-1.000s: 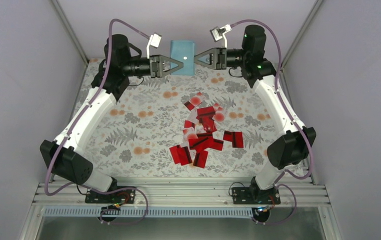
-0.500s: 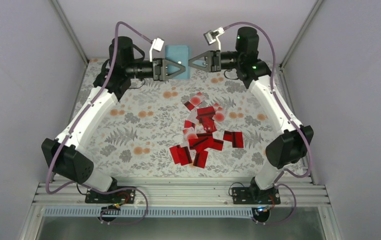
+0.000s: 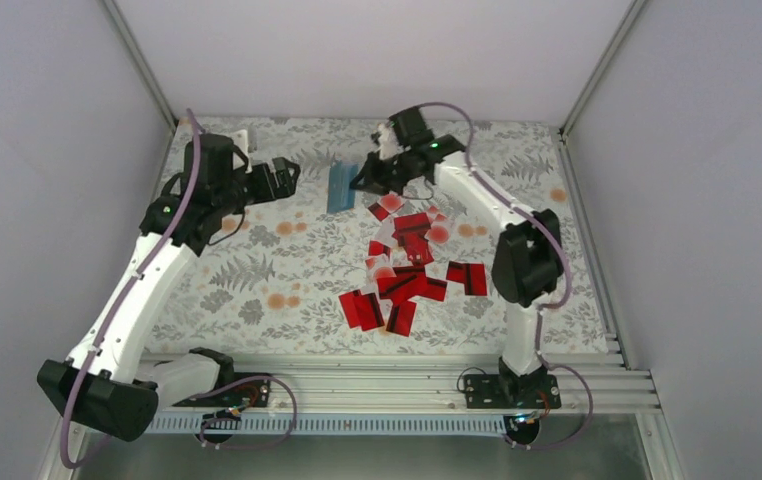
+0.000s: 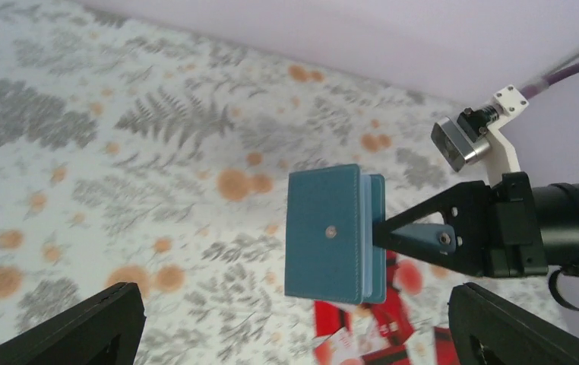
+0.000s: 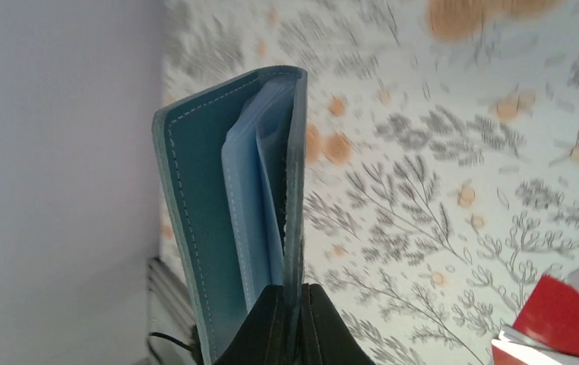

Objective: Put the credit cards into the card holder

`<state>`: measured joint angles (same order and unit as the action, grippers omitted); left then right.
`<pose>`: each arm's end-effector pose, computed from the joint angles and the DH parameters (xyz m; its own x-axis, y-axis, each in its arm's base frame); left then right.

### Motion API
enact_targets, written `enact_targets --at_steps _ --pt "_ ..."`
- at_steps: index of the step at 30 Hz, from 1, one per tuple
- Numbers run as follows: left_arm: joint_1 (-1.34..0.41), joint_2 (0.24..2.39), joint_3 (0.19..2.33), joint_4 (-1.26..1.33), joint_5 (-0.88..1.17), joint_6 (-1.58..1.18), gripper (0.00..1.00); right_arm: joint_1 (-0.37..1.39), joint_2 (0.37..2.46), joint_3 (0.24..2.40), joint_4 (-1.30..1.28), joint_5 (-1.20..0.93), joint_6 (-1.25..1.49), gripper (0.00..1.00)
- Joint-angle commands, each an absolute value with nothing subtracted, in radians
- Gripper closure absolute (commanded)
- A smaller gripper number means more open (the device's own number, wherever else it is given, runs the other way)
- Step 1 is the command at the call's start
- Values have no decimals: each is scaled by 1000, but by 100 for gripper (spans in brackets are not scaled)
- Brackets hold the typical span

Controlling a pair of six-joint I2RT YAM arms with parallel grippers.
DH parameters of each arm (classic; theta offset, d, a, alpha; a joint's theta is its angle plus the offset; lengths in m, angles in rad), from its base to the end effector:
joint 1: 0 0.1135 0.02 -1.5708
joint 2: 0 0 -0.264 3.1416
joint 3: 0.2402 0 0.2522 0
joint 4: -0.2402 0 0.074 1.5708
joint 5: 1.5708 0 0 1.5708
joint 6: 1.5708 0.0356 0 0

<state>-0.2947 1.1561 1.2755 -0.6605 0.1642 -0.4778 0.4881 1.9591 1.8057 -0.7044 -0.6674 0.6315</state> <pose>0.2311 -0.0762 0.3877 -0.6311 -0.2825 -0.7224 0.1469 0.8710 -0.4689 0.3764 0.2248 0.3026 -0.9678 0.0112 -0.2516 -0.1915 0.6161 0.7640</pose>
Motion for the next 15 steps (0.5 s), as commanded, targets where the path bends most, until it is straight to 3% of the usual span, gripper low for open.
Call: enact_targets --at_steps 1,7,15 --pt "-306 1148 1169 -694 66 -450 0 592 2029 1891 -830 -468 653 96" --pt "-317 1185 1037 -613 188 -427 0 633 2162 2021 -897 -464 629 96" --pt "-334 1289 995 -560 217 -394 0 635 2179 2024 -913 -473 614 96"
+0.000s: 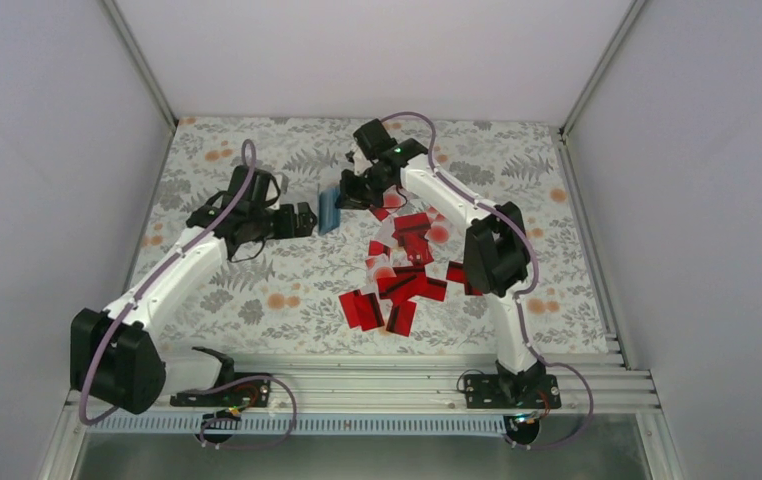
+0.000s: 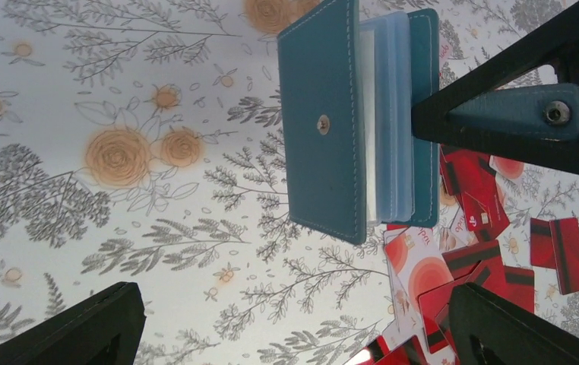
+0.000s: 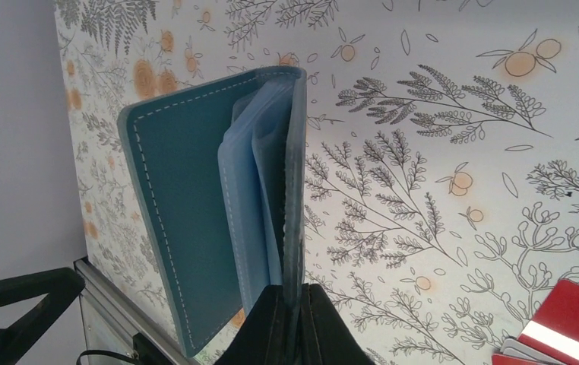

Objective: Put the credit cards into the card holder

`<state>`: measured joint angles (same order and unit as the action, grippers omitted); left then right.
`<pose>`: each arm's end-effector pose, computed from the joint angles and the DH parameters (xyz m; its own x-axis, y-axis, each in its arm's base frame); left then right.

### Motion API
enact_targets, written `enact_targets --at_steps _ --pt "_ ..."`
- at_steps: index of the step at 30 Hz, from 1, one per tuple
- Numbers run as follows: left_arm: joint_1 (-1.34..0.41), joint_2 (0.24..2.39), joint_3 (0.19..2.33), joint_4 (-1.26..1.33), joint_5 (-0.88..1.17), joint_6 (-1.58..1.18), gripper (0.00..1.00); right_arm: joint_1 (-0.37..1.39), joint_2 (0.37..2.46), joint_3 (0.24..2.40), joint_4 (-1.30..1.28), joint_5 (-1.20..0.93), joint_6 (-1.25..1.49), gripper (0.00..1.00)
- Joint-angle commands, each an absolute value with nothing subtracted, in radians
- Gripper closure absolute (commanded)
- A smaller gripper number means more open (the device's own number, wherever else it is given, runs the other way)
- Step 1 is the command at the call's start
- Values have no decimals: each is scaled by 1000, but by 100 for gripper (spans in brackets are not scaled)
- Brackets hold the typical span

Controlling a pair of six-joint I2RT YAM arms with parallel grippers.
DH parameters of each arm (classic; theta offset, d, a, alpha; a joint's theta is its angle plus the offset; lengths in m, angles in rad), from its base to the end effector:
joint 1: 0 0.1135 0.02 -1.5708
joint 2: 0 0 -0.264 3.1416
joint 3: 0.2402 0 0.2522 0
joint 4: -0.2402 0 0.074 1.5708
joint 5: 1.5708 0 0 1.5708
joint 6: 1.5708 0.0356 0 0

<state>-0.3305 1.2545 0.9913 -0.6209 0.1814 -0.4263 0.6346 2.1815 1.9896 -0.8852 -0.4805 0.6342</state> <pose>0.2430 -0.0902 0.2743 -0.8427 -0.1408 -0.5196 0.0867 0.9171 -0.3892 0.3714 0.2939 0.2490 -0.9873 -0.0743 -0.1406 -0.1454 0.7800 0.6087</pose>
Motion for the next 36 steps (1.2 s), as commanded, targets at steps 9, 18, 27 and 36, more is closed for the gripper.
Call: enact_targets --at_steps 9,18,27,36 --pt "-335 1458 1052 -495 253 -375 2 631 2193 2050 -919 -512 579 96" --pt "-333 1529 1086 -514 159 -370 49 613 2191 2011 -890 -589 521 96" --pt "-311 1540 1056 -512 135 -374 91 571 2173 1870 -819 -694 479 96" --pt "-283 1535 938 -427 256 -416 98 561 2189 1755 -733 -734 431 96"
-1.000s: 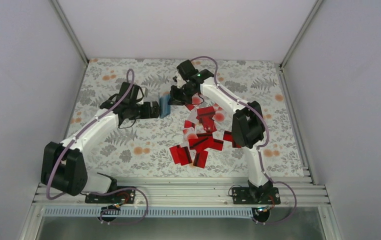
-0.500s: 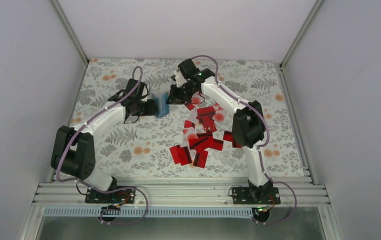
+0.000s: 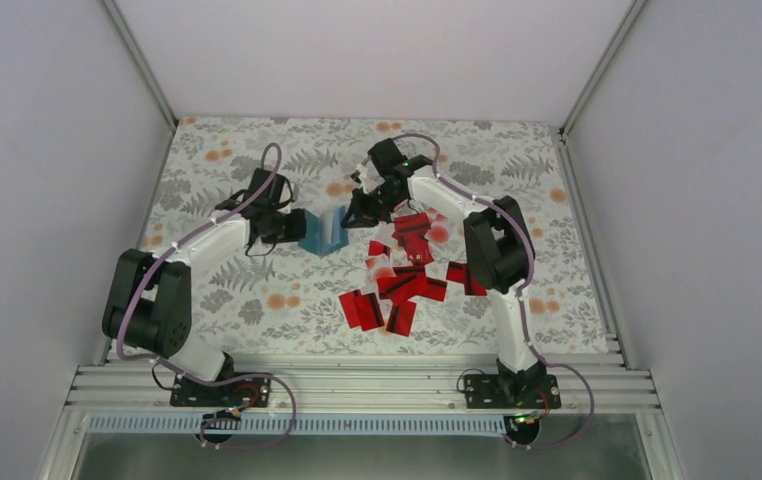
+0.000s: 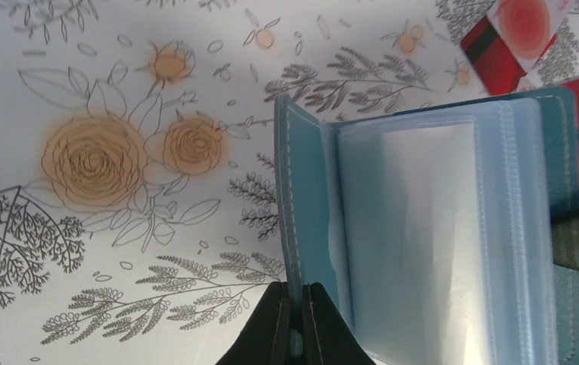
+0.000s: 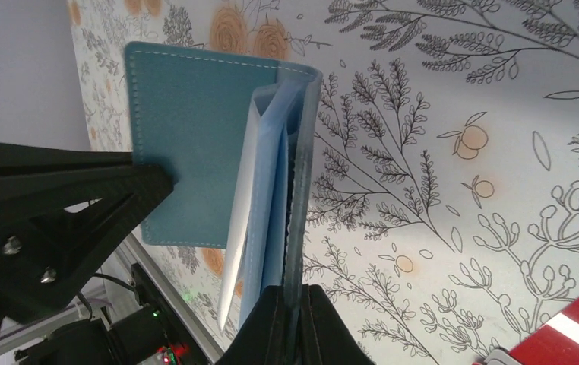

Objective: Put the credit cards into the card holder

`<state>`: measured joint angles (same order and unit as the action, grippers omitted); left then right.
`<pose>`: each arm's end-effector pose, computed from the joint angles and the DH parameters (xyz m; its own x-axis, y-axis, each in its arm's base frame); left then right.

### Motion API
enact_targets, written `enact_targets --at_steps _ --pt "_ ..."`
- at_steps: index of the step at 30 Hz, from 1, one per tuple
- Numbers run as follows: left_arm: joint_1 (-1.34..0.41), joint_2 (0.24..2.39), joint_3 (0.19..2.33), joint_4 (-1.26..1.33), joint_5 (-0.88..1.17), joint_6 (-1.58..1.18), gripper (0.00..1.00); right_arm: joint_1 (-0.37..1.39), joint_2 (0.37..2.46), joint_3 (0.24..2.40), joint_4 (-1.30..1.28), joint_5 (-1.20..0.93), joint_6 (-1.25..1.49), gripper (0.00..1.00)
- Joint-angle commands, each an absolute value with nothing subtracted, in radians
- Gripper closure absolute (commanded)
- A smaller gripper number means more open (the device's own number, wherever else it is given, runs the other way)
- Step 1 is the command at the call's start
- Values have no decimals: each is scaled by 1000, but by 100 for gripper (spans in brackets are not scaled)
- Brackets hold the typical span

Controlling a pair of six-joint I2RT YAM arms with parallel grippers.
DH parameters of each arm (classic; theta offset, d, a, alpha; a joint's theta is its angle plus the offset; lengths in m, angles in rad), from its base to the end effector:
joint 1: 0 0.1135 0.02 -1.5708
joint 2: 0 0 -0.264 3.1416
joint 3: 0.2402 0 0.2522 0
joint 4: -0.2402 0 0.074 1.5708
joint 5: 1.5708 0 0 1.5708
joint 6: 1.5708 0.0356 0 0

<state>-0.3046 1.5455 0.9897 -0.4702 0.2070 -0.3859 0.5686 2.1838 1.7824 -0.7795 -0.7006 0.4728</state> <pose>0.2930 -0.0998 0.2061 -0.9046 -0.1017 -0.4140 0.0590 0.9319 -0.3579 0.3747 0.2666 0.1953 -0.9754 -0.2101 -0.0669 -0.1954 0.6828 0.7040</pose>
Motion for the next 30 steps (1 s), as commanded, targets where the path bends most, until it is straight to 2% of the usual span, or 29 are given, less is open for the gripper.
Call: enact_targets --at_steps 1,13,16,19,22,26,30 --pt "-278 1532 920 -419 267 -423 98 560 2191 1737 -719 -738 428 96" --pt "-272 1465 765 -330 309 -517 98 543 2289 1688 -655 -755 324 96" --pt "-270 1470 754 -323 305 -523 97 519 2292 1694 -685 -698 307 86" --pt "-271 1475 745 -314 306 -534 98 483 2252 1677 -692 -680 289 72" --pt "-271 1471 736 -305 310 -553 98 447 2197 1665 -699 -660 284 64" --pt "-271 1482 742 -295 322 -571 98 435 2139 1649 -695 -695 274 62" --pt "-271 1500 743 -289 327 -578 98 443 2076 1578 -577 -926 333 62"
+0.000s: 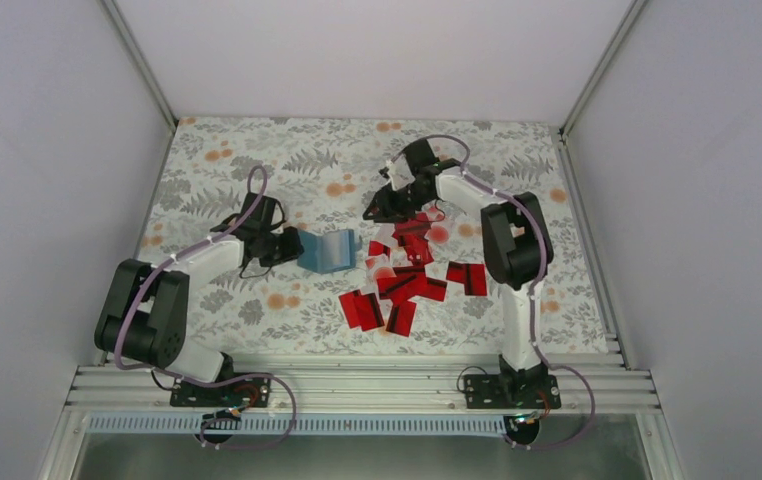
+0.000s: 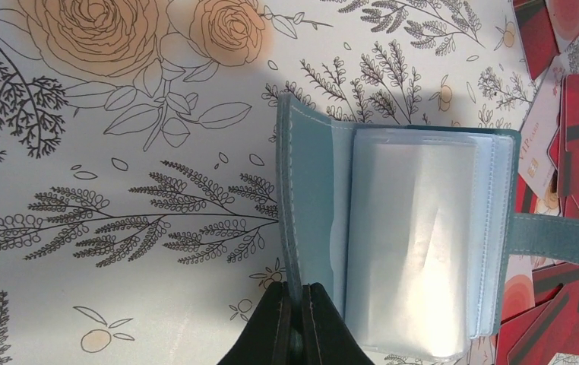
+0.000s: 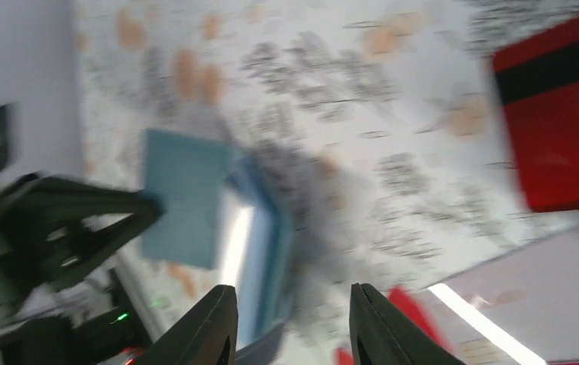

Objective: Put the credit cards into the card holder

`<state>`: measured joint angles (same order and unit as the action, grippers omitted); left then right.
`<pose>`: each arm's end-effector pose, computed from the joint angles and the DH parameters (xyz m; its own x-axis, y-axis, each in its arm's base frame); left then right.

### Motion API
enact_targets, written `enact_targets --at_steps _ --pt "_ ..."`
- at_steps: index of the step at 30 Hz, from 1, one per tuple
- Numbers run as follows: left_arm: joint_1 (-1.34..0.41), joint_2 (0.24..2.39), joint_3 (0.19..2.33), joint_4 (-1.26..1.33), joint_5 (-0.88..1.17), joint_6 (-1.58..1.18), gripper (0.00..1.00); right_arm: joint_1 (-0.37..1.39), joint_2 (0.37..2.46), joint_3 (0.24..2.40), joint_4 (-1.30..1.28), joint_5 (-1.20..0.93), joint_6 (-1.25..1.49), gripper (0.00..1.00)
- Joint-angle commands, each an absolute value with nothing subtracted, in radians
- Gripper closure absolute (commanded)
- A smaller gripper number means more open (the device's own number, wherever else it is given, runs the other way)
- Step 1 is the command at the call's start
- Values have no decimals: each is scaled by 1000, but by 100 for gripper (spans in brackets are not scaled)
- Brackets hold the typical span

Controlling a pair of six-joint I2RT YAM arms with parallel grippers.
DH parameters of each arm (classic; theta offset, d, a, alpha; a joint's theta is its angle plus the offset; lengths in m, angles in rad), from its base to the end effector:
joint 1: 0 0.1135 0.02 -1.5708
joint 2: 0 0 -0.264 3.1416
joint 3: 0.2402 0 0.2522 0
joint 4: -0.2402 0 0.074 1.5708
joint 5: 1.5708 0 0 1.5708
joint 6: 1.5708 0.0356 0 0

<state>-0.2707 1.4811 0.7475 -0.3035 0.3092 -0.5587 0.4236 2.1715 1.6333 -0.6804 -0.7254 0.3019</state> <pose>0.2605 -0.0835 0.1641 -0.9175 -0.2694 -0.2925 -0.0973 0.8653 -0.4918 0.3960 0.2045 0.1628 -0.9704 -0.1935 -0.1442 -0.2384 0.6762 0.6971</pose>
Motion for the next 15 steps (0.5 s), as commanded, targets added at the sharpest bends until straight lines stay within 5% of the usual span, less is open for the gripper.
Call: enact_targets --at_steps 1,15 --pt "-272 1499 746 -293 325 -578 98 446 2062 1561 -540 -971 359 61" --pt "-278 1476 797 -321 315 -585 97 512 2183 1601 -546 -1104 444 47"
